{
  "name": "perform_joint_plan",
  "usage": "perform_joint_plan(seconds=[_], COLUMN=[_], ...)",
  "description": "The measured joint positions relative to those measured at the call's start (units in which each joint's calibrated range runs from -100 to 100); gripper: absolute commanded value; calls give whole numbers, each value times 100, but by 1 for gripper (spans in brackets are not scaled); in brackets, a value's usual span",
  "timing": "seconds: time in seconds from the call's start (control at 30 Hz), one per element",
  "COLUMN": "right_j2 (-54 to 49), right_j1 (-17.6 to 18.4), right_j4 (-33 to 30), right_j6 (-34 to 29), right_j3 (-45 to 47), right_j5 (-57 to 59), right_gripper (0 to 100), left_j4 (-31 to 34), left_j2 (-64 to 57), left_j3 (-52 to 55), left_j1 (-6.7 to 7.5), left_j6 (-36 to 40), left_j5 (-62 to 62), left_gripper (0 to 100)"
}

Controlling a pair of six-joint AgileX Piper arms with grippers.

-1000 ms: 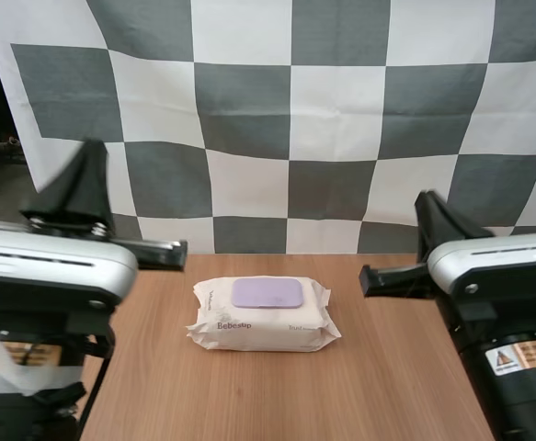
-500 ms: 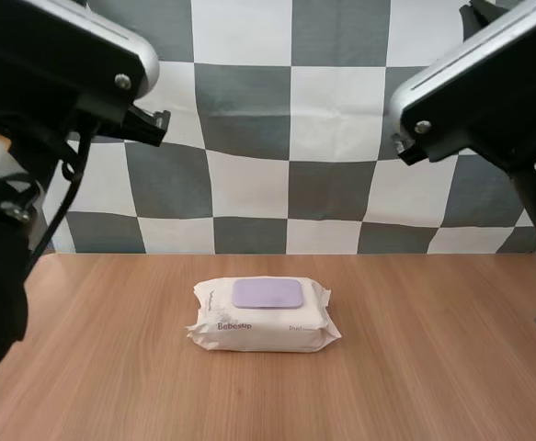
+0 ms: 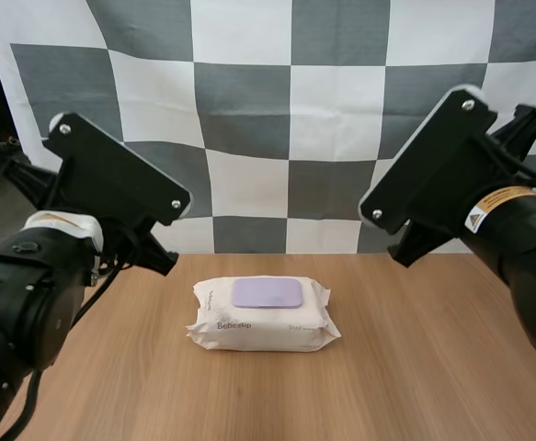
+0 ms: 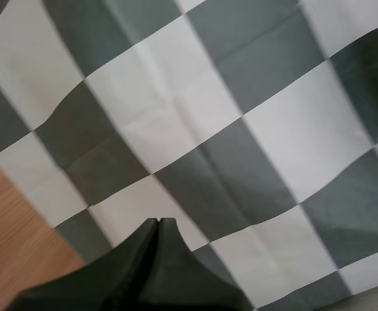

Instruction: Open the wet wipes lid

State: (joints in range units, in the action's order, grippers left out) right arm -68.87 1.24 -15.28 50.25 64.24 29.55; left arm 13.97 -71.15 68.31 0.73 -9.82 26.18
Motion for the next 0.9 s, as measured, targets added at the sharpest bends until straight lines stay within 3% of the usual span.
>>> perform_joint_plan(seconds=[0.03,0.17,0.33,0.5,0.67,0.9], right_j2=[81,542,1093,1245,1245,1245], right_j1=[0,0,0,10,286,582], right_j4=[-13,-13,27,258,661,615], right_j6=[60,154,154,164,346,345], right_j3=[100,450,464,464,437,437], right_j5=[237,1030,833,637,668,833], right_gripper=[0,0,0,0,0,0], left_j4=[434,1113,1523,1266,684,396], left_j2=[59,259,801,1511,2580,3925], left_j3=[175,205,205,205,205,205], left_j1=[-106,-322,-381,-381,-381,-424], left_j6=[347,937,1507,1475,746,-22], left_j5=[662,1582,1925,1191,-293,-1510], left_gripper=[0,0,0,0,0,0])
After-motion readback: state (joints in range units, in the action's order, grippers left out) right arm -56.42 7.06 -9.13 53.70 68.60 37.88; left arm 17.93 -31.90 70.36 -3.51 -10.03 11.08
